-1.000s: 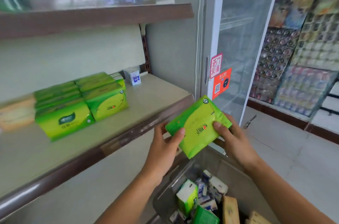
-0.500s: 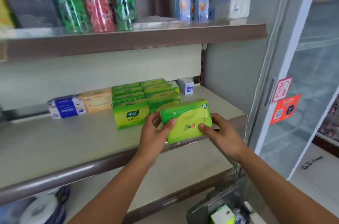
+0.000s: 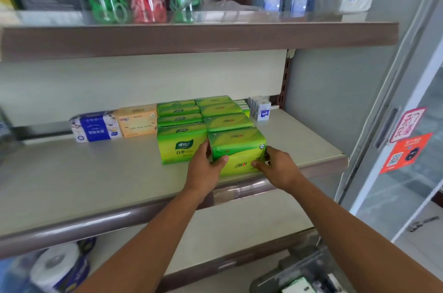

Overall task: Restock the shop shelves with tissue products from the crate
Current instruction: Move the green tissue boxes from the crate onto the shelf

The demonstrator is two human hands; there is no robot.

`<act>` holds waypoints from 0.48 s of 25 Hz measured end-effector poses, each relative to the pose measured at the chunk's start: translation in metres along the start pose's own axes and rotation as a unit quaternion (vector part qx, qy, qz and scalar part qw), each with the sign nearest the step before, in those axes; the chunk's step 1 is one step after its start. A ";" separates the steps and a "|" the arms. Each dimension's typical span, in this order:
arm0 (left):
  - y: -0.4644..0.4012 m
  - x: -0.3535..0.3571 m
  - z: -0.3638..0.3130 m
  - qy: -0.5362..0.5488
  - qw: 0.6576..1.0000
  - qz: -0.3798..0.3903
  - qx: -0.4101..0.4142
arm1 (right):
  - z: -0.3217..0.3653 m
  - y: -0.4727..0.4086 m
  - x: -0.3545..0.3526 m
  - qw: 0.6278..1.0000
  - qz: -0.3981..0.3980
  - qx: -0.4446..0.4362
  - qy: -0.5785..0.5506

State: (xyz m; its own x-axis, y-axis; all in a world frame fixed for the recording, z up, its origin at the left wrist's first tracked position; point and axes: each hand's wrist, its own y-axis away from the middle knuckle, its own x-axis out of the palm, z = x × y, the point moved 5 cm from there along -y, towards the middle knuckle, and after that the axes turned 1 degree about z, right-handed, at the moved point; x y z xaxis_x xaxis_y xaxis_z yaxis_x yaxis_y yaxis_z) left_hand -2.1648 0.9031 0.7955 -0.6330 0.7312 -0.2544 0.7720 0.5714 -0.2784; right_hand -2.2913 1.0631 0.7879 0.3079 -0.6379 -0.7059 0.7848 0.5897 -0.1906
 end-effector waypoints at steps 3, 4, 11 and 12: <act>-0.004 0.003 -0.002 -0.010 1.000 -0.005 -0.004 | 0.000 -0.008 -0.002 1.000 0.000 0.008 -0.009; -0.004 0.004 -0.003 -0.013 1.000 -0.003 -0.005 | 0.000 -0.010 -0.002 1.000 0.005 0.011 -0.011; 0.008 0.009 -0.014 -0.003 0.998 -0.060 0.001 | -0.008 0.000 -0.014 0.999 0.028 0.009 -0.012; 0.010 0.009 -0.019 -0.012 0.996 -0.083 0.015 | -0.009 0.004 -0.021 1.000 0.011 0.017 -0.020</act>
State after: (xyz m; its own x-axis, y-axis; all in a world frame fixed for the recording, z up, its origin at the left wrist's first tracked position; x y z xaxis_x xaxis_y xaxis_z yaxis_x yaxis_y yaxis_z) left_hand -2.1614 0.9222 0.8077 -0.7529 0.6187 -0.2244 0.6551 0.6720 -0.3454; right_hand -2.2992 1.0829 0.7958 0.3472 -0.6444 -0.6813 0.7948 0.5878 -0.1510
